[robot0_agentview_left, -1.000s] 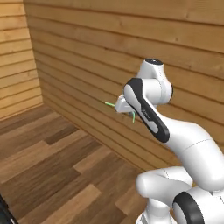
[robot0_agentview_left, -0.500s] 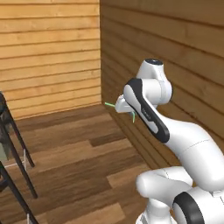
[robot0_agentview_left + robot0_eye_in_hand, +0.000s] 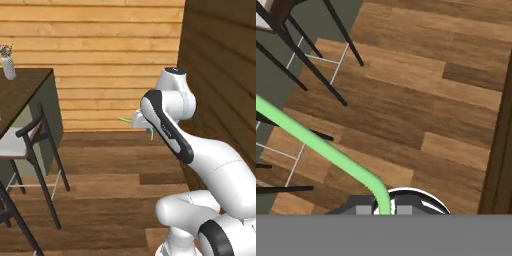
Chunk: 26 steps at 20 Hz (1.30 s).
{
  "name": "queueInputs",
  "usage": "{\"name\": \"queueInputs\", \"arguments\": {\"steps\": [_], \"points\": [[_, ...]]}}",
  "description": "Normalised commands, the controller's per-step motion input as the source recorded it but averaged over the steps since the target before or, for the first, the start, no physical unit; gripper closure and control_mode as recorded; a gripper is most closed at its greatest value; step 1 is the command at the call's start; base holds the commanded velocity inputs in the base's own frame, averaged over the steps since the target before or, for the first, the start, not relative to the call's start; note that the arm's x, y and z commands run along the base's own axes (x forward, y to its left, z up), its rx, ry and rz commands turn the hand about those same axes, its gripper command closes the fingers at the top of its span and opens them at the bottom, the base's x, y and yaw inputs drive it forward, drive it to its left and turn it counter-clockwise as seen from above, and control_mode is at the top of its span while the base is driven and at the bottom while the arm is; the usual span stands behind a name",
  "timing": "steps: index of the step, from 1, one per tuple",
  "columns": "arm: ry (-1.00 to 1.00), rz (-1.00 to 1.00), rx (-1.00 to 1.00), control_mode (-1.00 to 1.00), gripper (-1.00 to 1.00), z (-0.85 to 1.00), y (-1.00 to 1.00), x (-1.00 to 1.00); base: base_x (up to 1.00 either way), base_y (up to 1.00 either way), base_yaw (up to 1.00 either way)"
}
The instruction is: Take a straw from the drawer in front and place it inside the glass cup on the dining counter.
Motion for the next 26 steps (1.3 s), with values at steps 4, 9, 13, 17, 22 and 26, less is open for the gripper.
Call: {"name": "queueInputs", "arguments": {"steps": [4,9,13,17,22,26], "points": [[0.00,0.00,0.00,1.00,1.00,0.00,0.00,0.00,0.87,-0.55,0.61],[0.00,0.00,0.00,1.00,1.00,0.00,0.00,0.00,0.82,-0.53,0.62],[0.00,0.00,0.00,1.00,1.00,0.00,0.00,0.00,0.81,-0.55,0.62],[0.00,0.00,0.00,1.00,1.00,0.00,0.00,0.00,0.72,-0.58,0.61],[0.00,0.00,0.00,1.00,1.00,0.00,0.00,0.00,0.58,-0.63,0.61],[0.00,0.00,0.00,1.00,1.00,0.00,0.00,0.00,0.59,-0.57,0.63]]}}
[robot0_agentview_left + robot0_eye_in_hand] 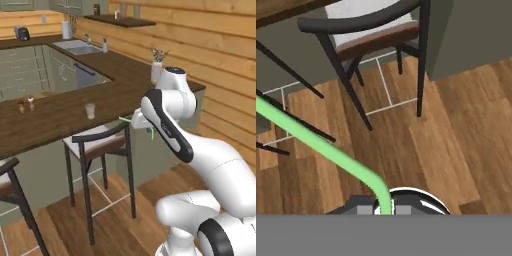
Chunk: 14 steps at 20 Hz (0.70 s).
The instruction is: Take a straw from the drawer in front and place it inside the glass cup on the dining counter.
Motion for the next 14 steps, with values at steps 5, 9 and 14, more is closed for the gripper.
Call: {"name": "queueInputs", "arguments": {"steps": [5,9,14], "points": [[0.00,0.00,0.00,1.00,1.00,0.00,0.00,0.00,0.58,-0.58,0.61],[0.00,0.00,0.00,1.00,1.00,0.00,0.00,0.00,0.61,-0.54,0.52],[0.00,0.00,0.00,1.00,1.00,0.00,0.00,0.00,0.76,-0.40,0.34]]}}
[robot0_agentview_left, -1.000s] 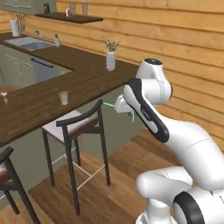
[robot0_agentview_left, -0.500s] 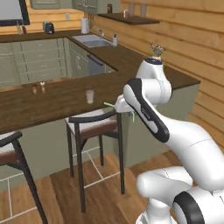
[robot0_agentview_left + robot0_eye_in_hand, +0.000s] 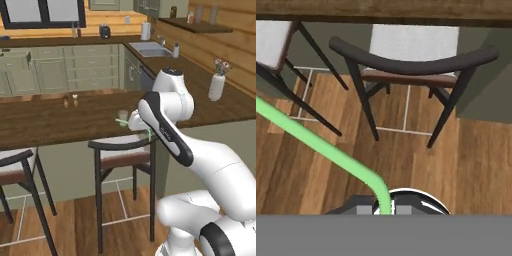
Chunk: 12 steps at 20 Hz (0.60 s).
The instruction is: Take a straw from the drawer in front and place it inside the glass cup on the dining counter.
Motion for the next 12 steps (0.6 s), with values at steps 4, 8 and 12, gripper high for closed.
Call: {"name": "queueInputs", "arguments": {"steps": [4,8,12], "points": [[0.00,0.00,0.00,1.00,1.00,0.00,0.00,0.00,0.88,-0.25,0.13],[0.00,0.00,0.00,1.00,1.00,0.00,0.00,0.00,0.98,-0.07,0.00],[0.00,0.00,0.00,1.00,1.00,0.00,0.00,0.00,1.00,-0.01,-0.04]]}}
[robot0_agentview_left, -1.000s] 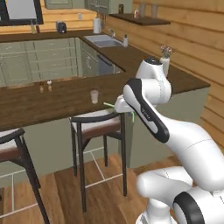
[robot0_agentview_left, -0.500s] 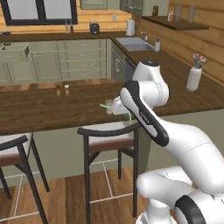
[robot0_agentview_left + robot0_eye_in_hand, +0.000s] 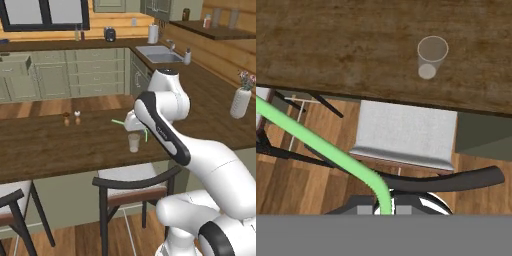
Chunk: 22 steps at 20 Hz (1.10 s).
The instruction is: Take a straw from the drawer in front and place it inside the glass cup on the dining counter.
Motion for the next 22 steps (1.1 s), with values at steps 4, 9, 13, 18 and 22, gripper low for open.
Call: {"name": "queueInputs", "arguments": {"steps": [4,9,13,18,22], "points": [[0.00,0.00,0.00,1.00,1.00,0.00,0.00,0.00,0.95,0.00,-0.06],[0.02,0.00,-0.09,-1.00,1.00,0.17,-0.01,0.25,0.13,0.00,-0.01],[0.00,0.00,-0.34,-1.00,1.00,0.61,-0.01,0.15,0.00,0.00,0.00],[0.00,0.00,-0.44,-1.00,1.00,0.74,-0.19,0.05,0.00,0.00,0.00],[0.01,0.00,-0.51,-1.00,1.00,0.41,-0.24,0.04,0.00,0.00,0.00]]}}
